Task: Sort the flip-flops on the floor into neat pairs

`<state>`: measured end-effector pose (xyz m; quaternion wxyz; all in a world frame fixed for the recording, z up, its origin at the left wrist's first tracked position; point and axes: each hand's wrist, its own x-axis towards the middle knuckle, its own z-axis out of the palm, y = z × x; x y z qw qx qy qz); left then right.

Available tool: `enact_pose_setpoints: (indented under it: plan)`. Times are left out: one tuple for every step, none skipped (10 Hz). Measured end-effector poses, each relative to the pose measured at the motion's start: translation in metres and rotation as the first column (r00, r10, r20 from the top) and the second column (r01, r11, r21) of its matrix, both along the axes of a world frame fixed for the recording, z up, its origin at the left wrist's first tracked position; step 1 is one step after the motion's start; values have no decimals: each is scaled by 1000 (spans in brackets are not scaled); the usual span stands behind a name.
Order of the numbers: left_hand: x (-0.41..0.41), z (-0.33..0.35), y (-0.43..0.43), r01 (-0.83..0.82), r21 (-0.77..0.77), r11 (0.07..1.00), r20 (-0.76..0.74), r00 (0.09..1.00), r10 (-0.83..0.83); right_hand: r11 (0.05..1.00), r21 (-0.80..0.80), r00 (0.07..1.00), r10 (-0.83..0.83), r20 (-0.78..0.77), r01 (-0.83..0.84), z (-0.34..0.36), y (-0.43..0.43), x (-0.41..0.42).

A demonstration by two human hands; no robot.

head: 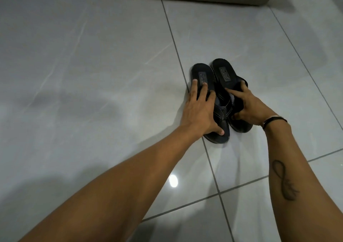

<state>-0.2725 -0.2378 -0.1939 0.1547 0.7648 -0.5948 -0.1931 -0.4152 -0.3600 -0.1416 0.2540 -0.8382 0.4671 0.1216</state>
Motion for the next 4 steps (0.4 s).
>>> enact_pose_setpoints:
  plan:
    - [-1,-1,-1,5,0,1000,10,1000,-5,1000,11,1000,1,3,-1,-2,-1,-2]
    - [-2,-5,-5,2,-13,1000,0,1000,-2,999,28,1000,-19,-2,19,0,-4,1]
    - [-3,-6,-1,13,-22,1000,5,1000,-13,999,33,1000,-1,0,1,0,-2,-1]
    - [2,2,1,64,-89,994,33,998,-62,993,-80,995,-81,56,85,6,9,3]
